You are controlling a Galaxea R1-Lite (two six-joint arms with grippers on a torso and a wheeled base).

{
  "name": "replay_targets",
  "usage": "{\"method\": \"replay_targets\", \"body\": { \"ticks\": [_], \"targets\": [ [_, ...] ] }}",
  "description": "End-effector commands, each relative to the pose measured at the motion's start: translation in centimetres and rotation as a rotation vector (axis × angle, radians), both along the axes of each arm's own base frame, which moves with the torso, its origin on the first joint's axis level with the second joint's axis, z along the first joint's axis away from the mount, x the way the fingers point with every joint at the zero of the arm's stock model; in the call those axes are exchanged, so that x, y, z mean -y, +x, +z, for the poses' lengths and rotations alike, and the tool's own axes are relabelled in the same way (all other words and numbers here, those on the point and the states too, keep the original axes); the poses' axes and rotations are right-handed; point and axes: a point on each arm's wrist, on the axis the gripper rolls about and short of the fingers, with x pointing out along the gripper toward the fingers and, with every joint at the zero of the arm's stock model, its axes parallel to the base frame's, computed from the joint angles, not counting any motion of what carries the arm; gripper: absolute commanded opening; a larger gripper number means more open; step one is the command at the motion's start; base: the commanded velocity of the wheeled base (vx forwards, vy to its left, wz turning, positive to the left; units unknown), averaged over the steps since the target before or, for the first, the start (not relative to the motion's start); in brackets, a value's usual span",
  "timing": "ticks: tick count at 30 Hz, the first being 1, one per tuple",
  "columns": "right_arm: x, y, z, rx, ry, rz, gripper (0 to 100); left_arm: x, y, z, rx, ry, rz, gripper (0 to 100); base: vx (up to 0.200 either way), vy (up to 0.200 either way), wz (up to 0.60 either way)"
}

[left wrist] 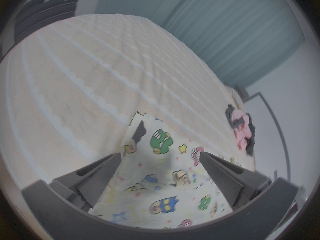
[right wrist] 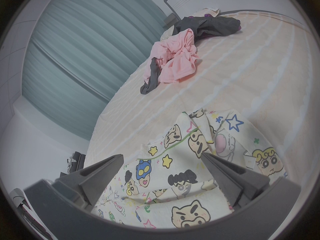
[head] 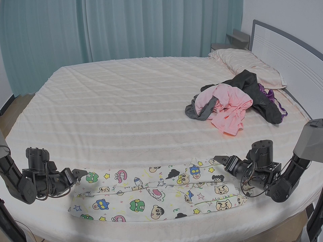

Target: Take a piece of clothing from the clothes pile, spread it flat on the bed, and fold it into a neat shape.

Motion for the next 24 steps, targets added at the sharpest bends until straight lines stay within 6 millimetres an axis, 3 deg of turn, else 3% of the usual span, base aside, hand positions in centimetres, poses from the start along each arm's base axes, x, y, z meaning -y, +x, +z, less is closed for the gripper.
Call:
{"method": "replay_targets", "body": {
  "ticks": [1, 8, 24],
  "targets": [
    [0.1, -0.2, -0.6, -0.024, -0.008, -0.001, 100, -2.2, -0.6, -0.1, -0.040, 0.065, -0.104, 100, 0.000, 0.000, 0.00],
    [0.1, -0.2, -0.8, -0.029, -0.010, -0.002, 100, -2.3, 0.1, -0.1, -0.086, 0.044, -0.163, 100, 0.000, 0.000, 0.00],
    [0.2, -0.1, -0.8, -0.030, -0.009, -0.007, 100, -2.5, 1.6, -2.3, -0.145, 0.045, -0.183, 100, 0.000, 0.000, 0.00]
  ]
}}
